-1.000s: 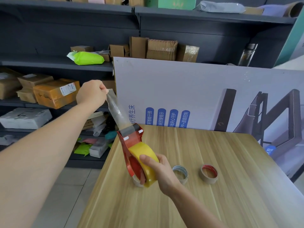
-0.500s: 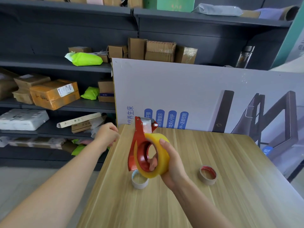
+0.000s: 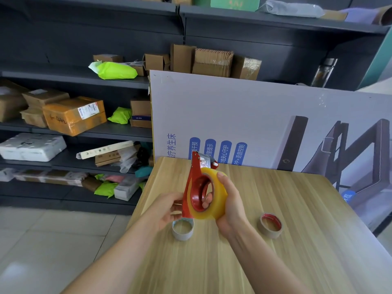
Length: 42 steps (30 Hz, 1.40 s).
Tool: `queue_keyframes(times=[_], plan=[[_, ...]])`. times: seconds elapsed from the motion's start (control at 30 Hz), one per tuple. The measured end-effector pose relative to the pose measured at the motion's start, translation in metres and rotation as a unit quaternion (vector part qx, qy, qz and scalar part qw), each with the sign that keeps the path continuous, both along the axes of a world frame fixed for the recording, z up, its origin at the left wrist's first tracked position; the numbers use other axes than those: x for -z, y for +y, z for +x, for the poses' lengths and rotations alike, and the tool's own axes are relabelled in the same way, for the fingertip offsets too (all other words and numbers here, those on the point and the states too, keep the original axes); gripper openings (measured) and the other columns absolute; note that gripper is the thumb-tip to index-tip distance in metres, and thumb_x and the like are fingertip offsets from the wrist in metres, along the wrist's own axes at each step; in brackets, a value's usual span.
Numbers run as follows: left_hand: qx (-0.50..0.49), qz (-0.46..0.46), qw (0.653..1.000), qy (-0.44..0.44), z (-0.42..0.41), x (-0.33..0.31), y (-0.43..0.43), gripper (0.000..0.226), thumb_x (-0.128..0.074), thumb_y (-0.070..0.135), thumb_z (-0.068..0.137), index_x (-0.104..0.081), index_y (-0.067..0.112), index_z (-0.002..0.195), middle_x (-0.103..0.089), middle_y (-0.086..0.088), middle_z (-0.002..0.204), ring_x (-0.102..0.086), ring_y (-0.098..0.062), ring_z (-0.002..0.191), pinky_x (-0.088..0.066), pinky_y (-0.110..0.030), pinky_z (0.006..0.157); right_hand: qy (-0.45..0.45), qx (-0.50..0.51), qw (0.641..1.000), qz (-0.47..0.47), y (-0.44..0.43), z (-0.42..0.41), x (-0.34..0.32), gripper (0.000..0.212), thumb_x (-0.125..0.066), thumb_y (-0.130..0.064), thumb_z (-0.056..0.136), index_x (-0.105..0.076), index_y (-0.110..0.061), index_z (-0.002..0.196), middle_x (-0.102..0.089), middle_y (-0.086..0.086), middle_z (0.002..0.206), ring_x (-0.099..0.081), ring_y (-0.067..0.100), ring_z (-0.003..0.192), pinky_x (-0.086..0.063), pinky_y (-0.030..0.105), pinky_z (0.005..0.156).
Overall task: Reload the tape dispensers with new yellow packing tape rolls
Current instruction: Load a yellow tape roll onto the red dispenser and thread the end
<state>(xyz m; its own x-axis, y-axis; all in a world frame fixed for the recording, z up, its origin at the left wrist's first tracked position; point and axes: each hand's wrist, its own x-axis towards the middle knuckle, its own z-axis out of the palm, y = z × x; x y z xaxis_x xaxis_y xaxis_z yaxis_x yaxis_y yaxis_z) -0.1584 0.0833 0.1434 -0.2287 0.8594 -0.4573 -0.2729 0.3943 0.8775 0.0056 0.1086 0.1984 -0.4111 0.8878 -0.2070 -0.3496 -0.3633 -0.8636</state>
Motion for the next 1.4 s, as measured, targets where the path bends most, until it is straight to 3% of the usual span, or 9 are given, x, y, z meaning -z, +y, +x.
queue_keyframes(times=[0.17, 0.27, 0.4, 0.57, 0.8, 0.93, 1.13, 1.23, 1.4], plan=[[-0.01, -0.007, 0.997, -0.079, 0.016, 0.002, -0.009, 0.018, -0.056, 0.022, 0.09, -0.068, 0.008, 0.092, -0.066, -0.011, 0.086, -0.061, -0.022, 0.078, -0.049, -0.03, 0.061, -0.013, 0.016, 1.0, -0.012, 0.002, 0.0, 0.004, 0.032, -0.062, -0.044, 0.085, -0.078, -0.024, 0.067, -0.059, 0.009, 0.053, -0.054, 0.02, 0.045, -0.051, 0.033, 0.059], [-0.018, -0.02, 0.993, -0.119, 0.026, 0.004, -0.013, 0.029, -0.058, 0.036, 0.092, -0.068, 0.009, 0.095, -0.066, -0.011, 0.092, -0.057, -0.024, 0.089, -0.047, -0.032, 0.066, -0.013, 0.027, 0.999, -0.031, 0.001, 0.001, 0.006, 0.031, -0.064, -0.044, 0.083, -0.077, -0.019, 0.069, -0.059, 0.01, 0.054, -0.055, 0.021, 0.045, -0.051, 0.033, 0.057], [-0.029, -0.025, 0.987, -0.155, 0.038, 0.008, -0.017, 0.045, -0.05, 0.049, 0.093, -0.071, 0.009, 0.098, -0.069, -0.009, 0.1, -0.055, -0.023, 0.097, -0.046, -0.035, 0.075, -0.012, 0.048, 0.997, -0.067, 0.001, 0.002, 0.007, 0.033, -0.066, -0.043, 0.082, -0.073, -0.012, 0.092, -0.058, 0.011, 0.055, -0.054, 0.022, 0.044, -0.05, 0.032, 0.057], [-0.044, 0.015, 0.993, -0.105, 0.049, 0.012, -0.023, 0.035, -0.053, 0.034, 0.095, -0.067, 0.008, 0.113, -0.066, -0.014, 0.115, -0.053, -0.024, 0.112, -0.045, -0.035, 0.082, -0.002, 0.063, 0.992, -0.106, -0.002, 0.005, 0.006, 0.038, -0.066, -0.042, 0.082, -0.068, -0.007, 0.095, -0.057, 0.01, 0.055, -0.053, 0.021, 0.044, -0.05, 0.03, 0.056], [-0.023, 0.062, 0.996, -0.063, 0.059, 0.02, -0.038, 0.033, -0.053, 0.03, 0.095, -0.066, 0.003, 0.108, -0.068, -0.009, 0.091, -0.057, -0.021, 0.083, -0.042, -0.032, 0.077, 0.014, 0.083, 0.99, -0.114, -0.013, 0.007, 0.006, 0.043, -0.07, -0.042, 0.08, -0.066, -0.006, 0.103, -0.062, 0.007, 0.058, -0.055, 0.017, 0.044, -0.051, 0.029, 0.053], [-0.024, 0.059, 0.997, -0.047, 0.07, 0.027, -0.052, 0.02, -0.051, 0.028, 0.096, -0.062, 0.013, 0.092, -0.064, -0.013, 0.091, -0.055, -0.025, 0.084, -0.042, -0.03, 0.072, -0.001, 0.093, 0.987, -0.127, -0.023, 0.013, 0.012, 0.041, -0.07, -0.043, 0.08, -0.066, -0.007, 0.099, -0.06, 0.008, 0.055, -0.055, 0.02, 0.043, -0.051, 0.031, 0.055], [0.001, 0.02, 0.999, -0.037, 0.09, 0.039, -0.085, 0.024, -0.049, 0.026, 0.096, -0.065, 0.009, 0.103, -0.076, -0.009, 0.096, -0.071, -0.021, 0.089, -0.048, -0.032, 0.078, -0.001, 0.081, 0.984, -0.16, -0.051, 0.032, 0.026, 0.038, -0.07, -0.042, 0.08, -0.067, -0.006, 0.09, -0.056, 0.009, 0.055, -0.052, 0.022, 0.045, -0.047, 0.029, 0.052], [-0.025, -0.01, 0.999, -0.031, 0.109, 0.049, -0.107, 0.02, -0.052, 0.024, 0.094, -0.066, 0.01, 0.095, -0.076, -0.006, 0.087, -0.07, -0.02, 0.081, -0.05, -0.031, 0.069, -0.01, 0.063, 0.984, -0.164, -0.068, 0.047, 0.036, 0.037, -0.069, -0.042, 0.08, -0.067, -0.005, 0.082, -0.056, 0.01, 0.057, -0.051, 0.023, 0.047, -0.045, 0.029, 0.052], [-0.082, -0.085, 0.993, -0.02, 0.146, 0.072, -0.152, 0.018, -0.056, 0.02, 0.091, -0.066, 0.011, 0.079, -0.06, -0.006, 0.069, -0.05, -0.015, 0.053, -0.04, -0.027, 0.051, -0.051, 0.045, 0.981, -0.181, -0.1, 0.075, 0.065, 0.039, -0.059, -0.037, 0.081, -0.068, -0.001, 0.091, -0.058, 0.013, 0.058, -0.052, 0.025, 0.047, -0.046, 0.028, 0.051]])
